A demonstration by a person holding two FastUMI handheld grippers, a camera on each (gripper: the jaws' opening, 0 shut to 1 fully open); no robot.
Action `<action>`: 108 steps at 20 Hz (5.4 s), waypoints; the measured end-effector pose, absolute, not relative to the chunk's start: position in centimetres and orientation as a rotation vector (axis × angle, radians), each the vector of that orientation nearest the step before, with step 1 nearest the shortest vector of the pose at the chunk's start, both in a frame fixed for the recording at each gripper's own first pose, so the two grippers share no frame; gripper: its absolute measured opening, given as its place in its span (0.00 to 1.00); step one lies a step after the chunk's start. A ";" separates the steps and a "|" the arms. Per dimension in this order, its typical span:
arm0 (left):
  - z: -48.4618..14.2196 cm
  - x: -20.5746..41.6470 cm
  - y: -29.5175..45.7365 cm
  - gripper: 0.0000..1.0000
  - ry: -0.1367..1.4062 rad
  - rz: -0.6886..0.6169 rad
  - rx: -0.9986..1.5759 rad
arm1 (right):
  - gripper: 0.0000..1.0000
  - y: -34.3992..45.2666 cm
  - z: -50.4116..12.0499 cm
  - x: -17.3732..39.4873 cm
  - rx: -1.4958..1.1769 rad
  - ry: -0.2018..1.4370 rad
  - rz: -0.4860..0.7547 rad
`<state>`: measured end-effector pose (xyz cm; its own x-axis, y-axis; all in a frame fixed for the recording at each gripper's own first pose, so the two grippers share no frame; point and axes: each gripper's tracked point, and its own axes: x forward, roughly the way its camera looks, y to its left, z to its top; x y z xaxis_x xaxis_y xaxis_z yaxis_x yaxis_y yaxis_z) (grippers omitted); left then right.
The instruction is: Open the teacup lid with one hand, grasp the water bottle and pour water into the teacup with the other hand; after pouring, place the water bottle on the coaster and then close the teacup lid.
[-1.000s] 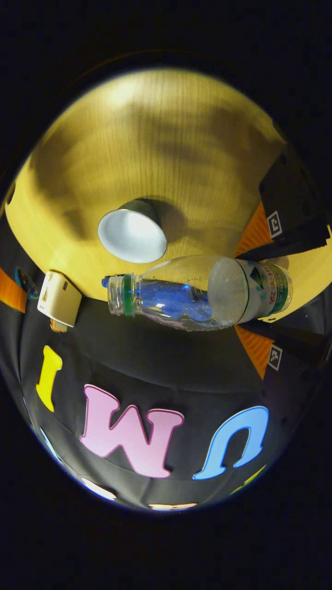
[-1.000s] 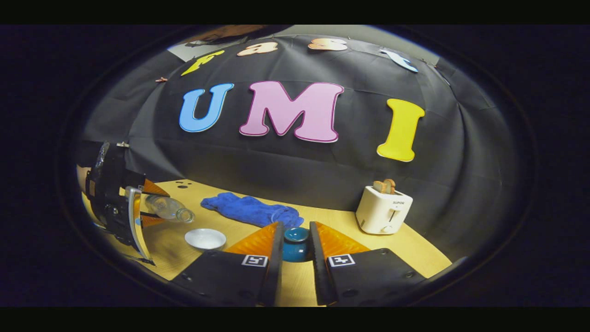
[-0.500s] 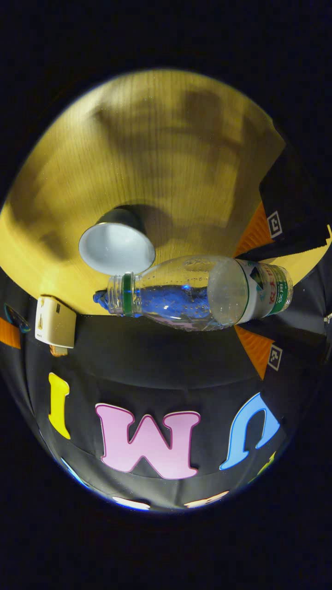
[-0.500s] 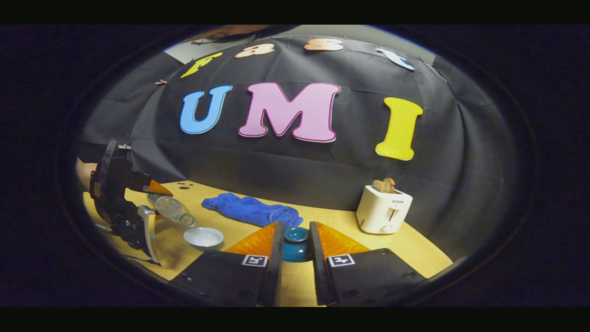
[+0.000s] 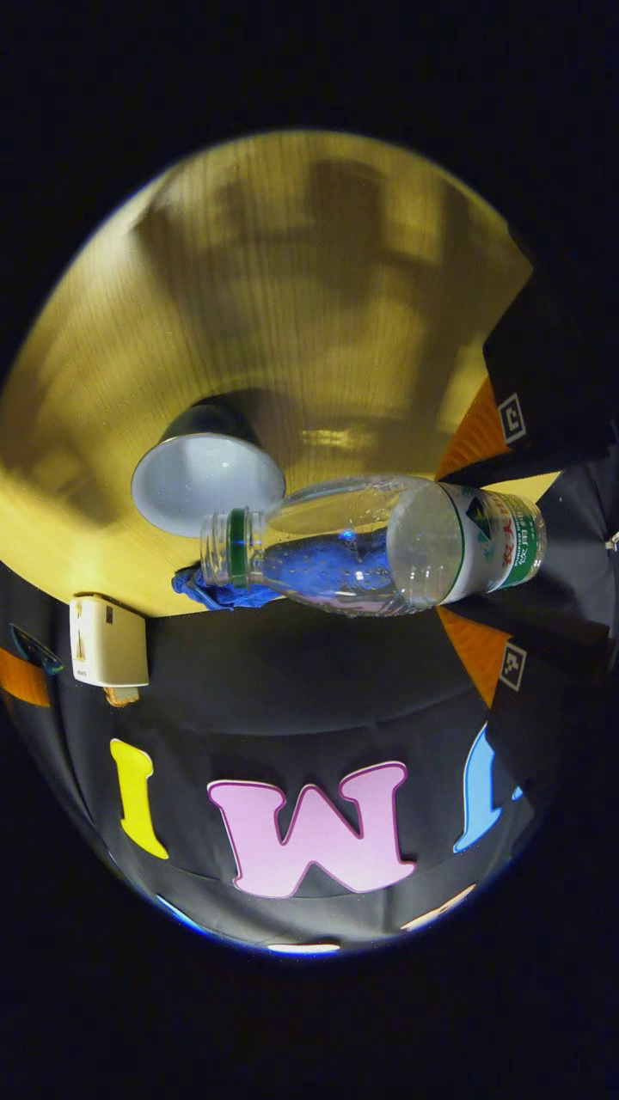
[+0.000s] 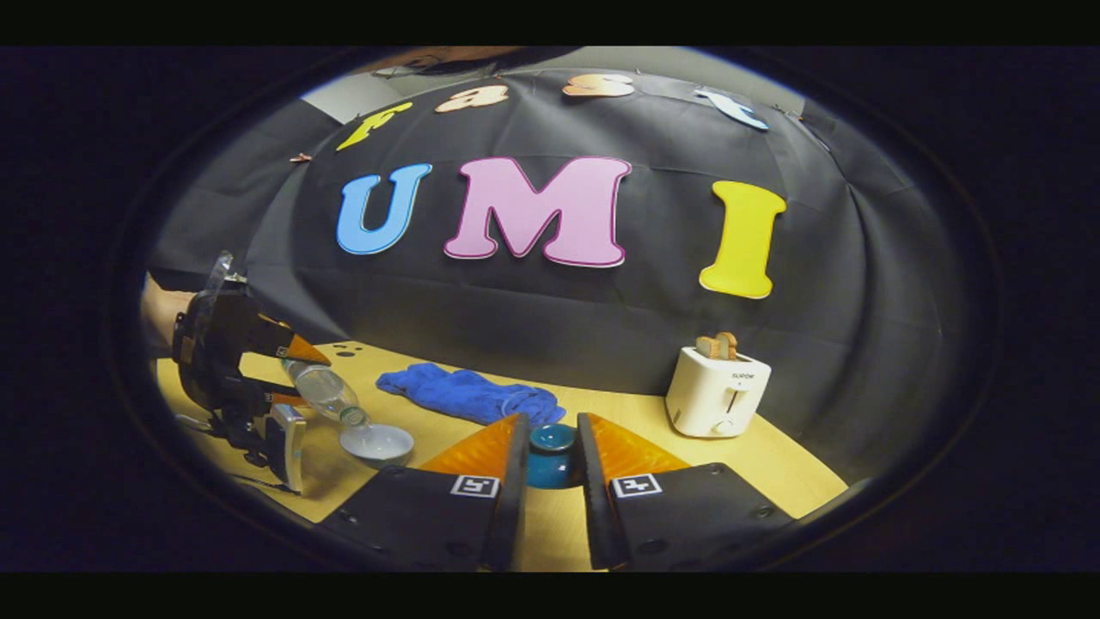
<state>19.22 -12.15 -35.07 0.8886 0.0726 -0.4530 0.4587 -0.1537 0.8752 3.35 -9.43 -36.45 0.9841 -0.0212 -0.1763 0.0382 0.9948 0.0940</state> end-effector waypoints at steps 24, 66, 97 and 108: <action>-32.3 20.2 -13.1 0.69 0.331 -0.237 1.971 | 0.28 -11.1 -36.9 2.8 0.122 0.156 -0.029; -32.3 17.5 -13.0 0.69 0.280 -0.320 0.949 | 0.33 -9.1 -34.6 3.9 0.119 0.141 -0.020; -35.5 22.7 -2.9 0.76 0.202 -0.163 0.077 | 0.28 0.4 -33.2 8.8 0.180 0.178 0.030; -36.4 22.2 -2.8 0.85 0.239 -0.190 0.031 | 0.38 1.2 -33.9 9.3 0.193 0.191 0.046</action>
